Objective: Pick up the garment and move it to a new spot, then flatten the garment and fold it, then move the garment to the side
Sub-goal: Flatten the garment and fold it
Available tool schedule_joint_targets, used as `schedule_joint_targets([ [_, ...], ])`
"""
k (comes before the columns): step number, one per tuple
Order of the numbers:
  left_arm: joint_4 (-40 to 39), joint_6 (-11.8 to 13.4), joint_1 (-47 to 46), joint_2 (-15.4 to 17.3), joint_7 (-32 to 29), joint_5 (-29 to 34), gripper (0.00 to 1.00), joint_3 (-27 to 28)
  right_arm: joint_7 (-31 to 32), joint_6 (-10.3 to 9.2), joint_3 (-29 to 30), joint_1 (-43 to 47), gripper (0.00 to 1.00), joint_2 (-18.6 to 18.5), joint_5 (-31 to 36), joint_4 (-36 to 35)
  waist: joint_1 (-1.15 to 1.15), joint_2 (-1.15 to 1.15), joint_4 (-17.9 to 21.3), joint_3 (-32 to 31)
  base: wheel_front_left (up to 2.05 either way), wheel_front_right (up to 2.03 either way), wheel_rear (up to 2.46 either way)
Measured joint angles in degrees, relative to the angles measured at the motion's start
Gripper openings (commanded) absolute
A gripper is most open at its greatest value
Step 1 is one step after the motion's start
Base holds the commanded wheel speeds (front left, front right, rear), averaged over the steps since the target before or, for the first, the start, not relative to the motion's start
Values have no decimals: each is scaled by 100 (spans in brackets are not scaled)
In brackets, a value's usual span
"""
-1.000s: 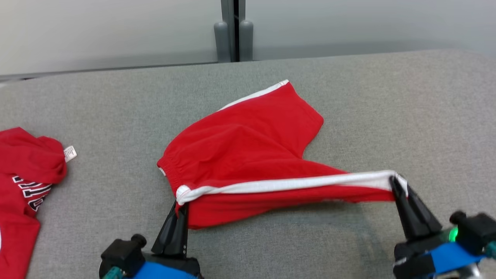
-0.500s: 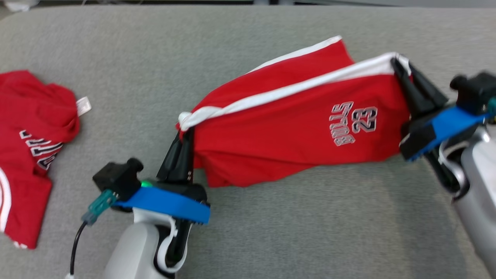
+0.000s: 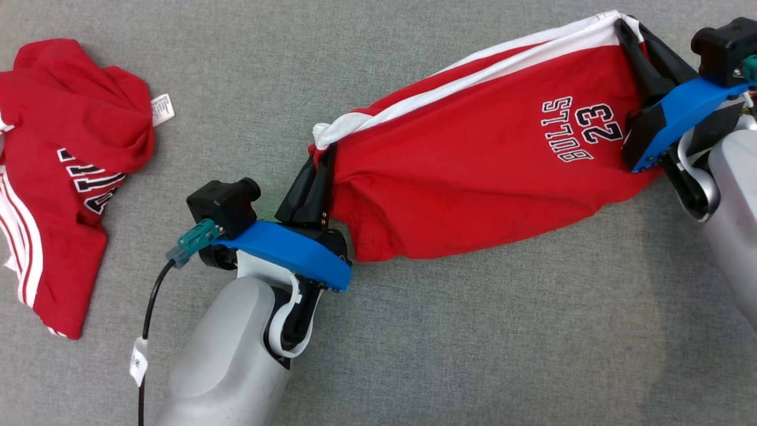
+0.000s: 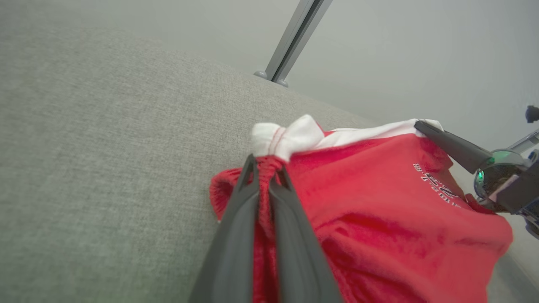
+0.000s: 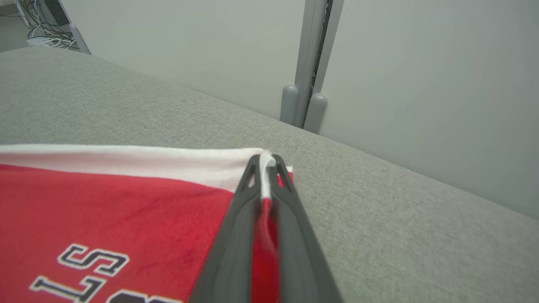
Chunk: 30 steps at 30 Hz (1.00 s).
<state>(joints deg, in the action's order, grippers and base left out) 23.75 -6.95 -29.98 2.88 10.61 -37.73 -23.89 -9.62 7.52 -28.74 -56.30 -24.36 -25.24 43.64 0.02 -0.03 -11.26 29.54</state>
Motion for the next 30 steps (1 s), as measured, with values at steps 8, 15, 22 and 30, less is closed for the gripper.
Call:
schedule_joint_targets([
  [8,142,86,-19,22,297,111,100,-52,-517,-1,98,-93,100,170,15,256,-1,1,139,-172,0,0,0],
  [15,-415,555,272,455,424,728,100,303,-536,-2,1146,900,100,410,425,-1124,-2,3,442,-499,0,0,0],
  [22,-851,1107,617,905,438,1415,100,683,-537,-2,1860,2202,100,871,781,-2095,-3,3,881,-869,0,0,0],
  [30,-934,1312,1139,1244,435,1557,100,857,-454,-2,2278,3350,100,1239,983,-2733,-3,4,1319,-1304,0,0,0],
])
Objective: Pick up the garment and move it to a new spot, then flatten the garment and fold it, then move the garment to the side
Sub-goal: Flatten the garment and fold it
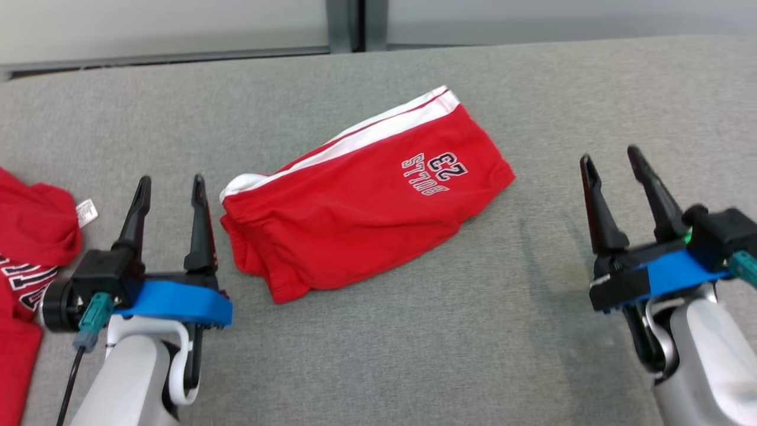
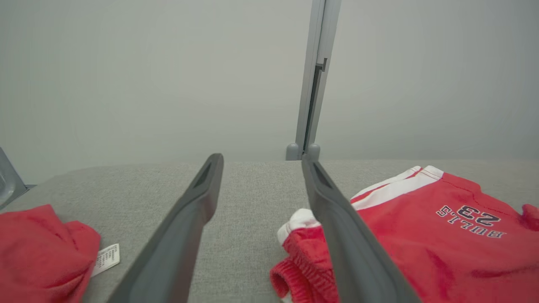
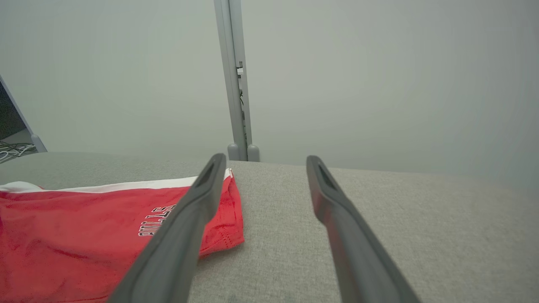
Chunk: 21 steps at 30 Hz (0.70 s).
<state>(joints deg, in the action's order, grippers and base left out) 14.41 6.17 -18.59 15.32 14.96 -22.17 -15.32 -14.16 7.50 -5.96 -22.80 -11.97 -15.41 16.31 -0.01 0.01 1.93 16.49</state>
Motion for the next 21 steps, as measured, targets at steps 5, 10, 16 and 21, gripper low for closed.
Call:
schedule_joint_targets([
  [5,-64,97,320,104,-32,-30,100,76,177,0,168,513,100,83,84,-409,0,0,164,-201,0,0,0],
  [10,-151,205,580,113,-58,-98,100,110,357,0,293,817,100,152,127,-733,1,0,205,-299,0,0,0],
  [16,-253,288,671,119,-122,-122,100,111,499,-1,376,930,100,175,146,-947,1,0,195,-328,0,0,0],
  [21,-307,297,676,135,-124,-140,100,110,557,-1,427,972,100,177,163,-1035,1,0,184,-333,0,0,0],
])
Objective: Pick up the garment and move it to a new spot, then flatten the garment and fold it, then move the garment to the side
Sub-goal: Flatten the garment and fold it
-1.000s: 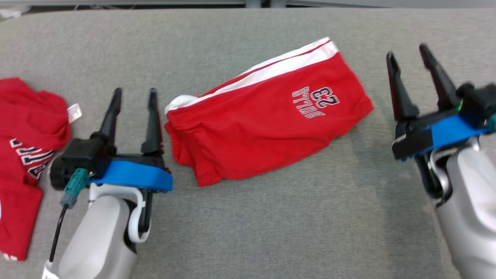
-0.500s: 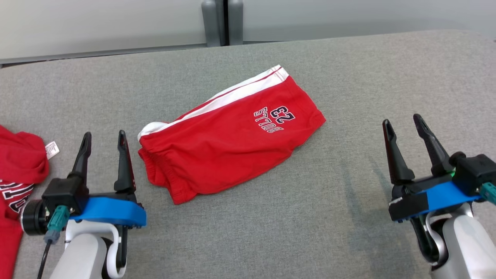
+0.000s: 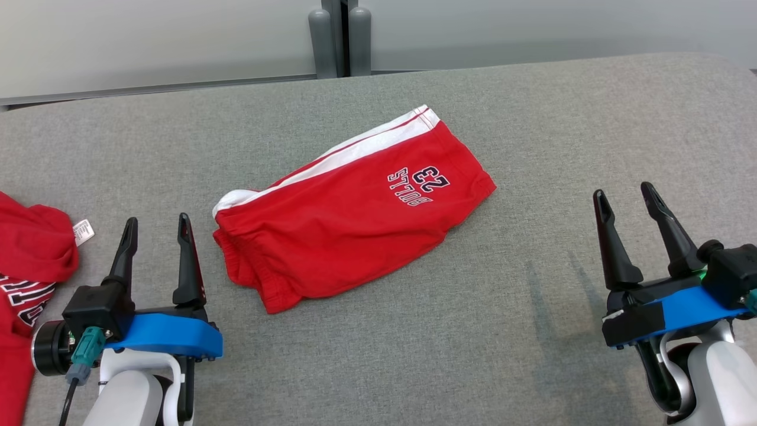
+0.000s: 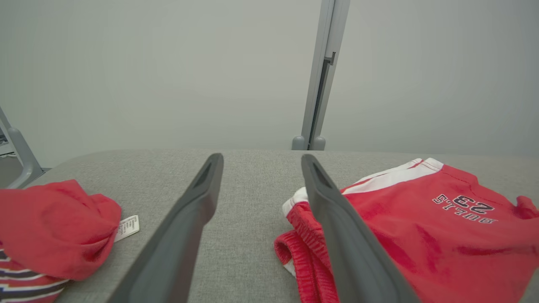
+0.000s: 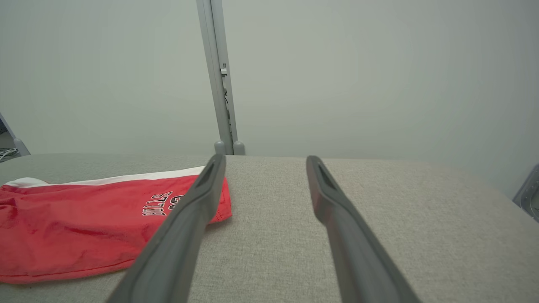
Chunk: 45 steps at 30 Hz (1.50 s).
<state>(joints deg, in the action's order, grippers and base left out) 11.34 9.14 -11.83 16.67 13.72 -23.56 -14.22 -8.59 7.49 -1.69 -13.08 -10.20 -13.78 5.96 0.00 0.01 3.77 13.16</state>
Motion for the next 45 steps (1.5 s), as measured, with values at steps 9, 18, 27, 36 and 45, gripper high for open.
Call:
schedule_joint_targets([
  [9,-159,9,-216,-10,1,37,100,-76,332,0,-43,-325,100,-186,-48,268,0,-1,-163,266,0,0,0],
  [18,-176,-146,-767,-303,100,138,100,-257,957,1,-849,-1708,100,-520,-349,1763,1,-2,-750,895,0,0,0],
  [27,26,-302,-972,-537,125,201,100,-271,1887,0,-1333,-2954,100,-651,-665,3050,1,-2,-1163,1273,0,0,0],
  [36,-9,-370,-975,-617,127,386,100,-104,2241,0,-1637,-3184,0,-650,-1205,3176,0,-2,-1099,1223,0,0,0],
  [45,46,-443,-817,-581,127,491,100,-23,1636,5,-1307,-2105,0,-583,-1528,2633,0,-2,-796,985,0,0,0],
])
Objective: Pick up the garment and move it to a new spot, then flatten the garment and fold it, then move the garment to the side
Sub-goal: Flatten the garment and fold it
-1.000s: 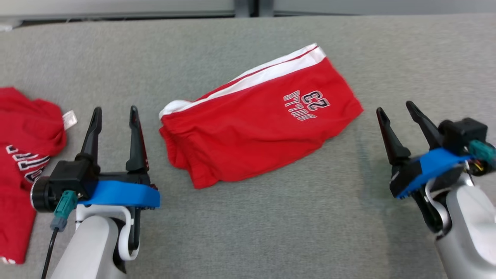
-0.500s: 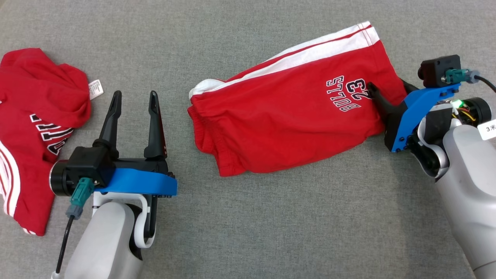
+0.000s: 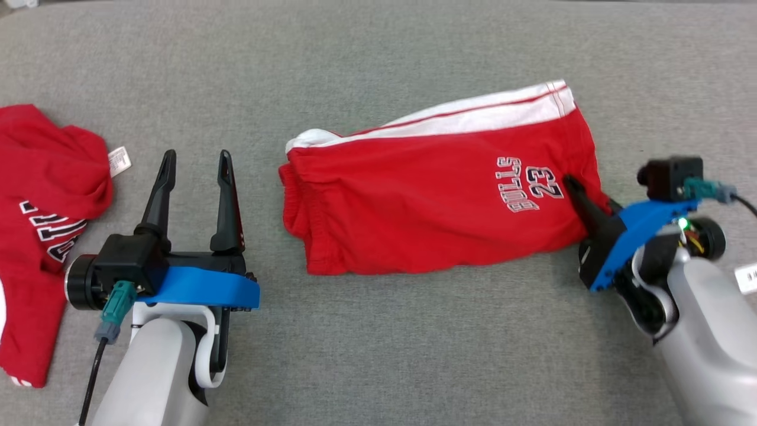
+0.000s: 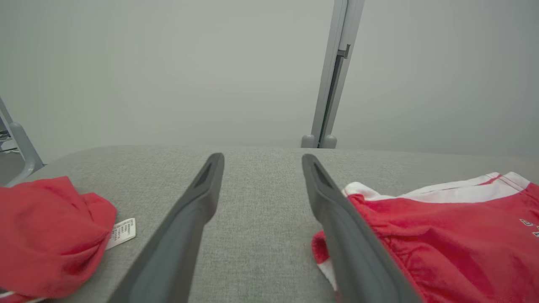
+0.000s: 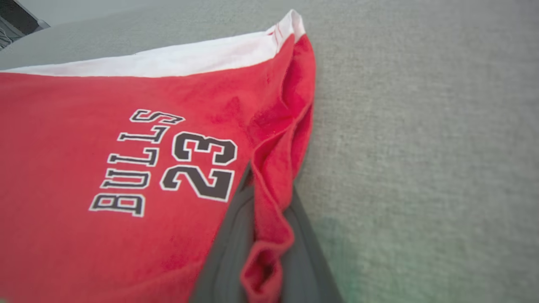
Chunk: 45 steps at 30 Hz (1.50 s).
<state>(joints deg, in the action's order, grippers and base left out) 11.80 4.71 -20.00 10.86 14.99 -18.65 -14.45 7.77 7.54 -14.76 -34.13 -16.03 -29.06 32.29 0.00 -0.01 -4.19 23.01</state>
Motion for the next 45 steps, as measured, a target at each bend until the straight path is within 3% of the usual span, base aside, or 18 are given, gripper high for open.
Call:
schedule_joint_targets([
  [10,-14,27,172,71,-2,-1,100,-3,-215,-2,744,1251,0,199,40,-728,-1,0,298,-280,0,0,0],
  [21,21,-4,172,62,-12,-40,100,-107,154,-5,1051,1369,0,230,433,-1143,0,0,196,-364,0,0,0],
  [26,56,3,182,32,-11,-53,100,-126,588,-5,699,965,0,391,717,-1894,0,1,108,-486,0,0,0],
  [31,57,30,185,26,-9,-59,100,-90,940,-5,-46,556,0,786,816,-2380,0,1,-54,-541,0,0,0],
  [41,63,23,172,-68,-1,-59,100,-76,843,-5,-1372,443,0,1237,343,-1722,0,1,-336,-381,0,0,0],
  [42,65,23,172,-74,-1,-59,100,-74,746,-5,-1407,442,31,1245,343,-1650,0,1,-344,-355,0,0,0],
  [43,64,22,171,-85,-1,-59,100,-63,646,-5,-1451,441,92,1248,308,-1602,0,1,-349,-332,0,0,0],
  [44,59,23,171,-96,0,-59,100,-52,533,-5,-1488,437,100,1254,291,-1564,1,1,-347,-313,0,0,0],
  [45,53,23,170,-101,-1,-57,100,-33,372,-5,-1527,426,100,1259,290,-1549,1,1,-337,-300,0,0,0],
])
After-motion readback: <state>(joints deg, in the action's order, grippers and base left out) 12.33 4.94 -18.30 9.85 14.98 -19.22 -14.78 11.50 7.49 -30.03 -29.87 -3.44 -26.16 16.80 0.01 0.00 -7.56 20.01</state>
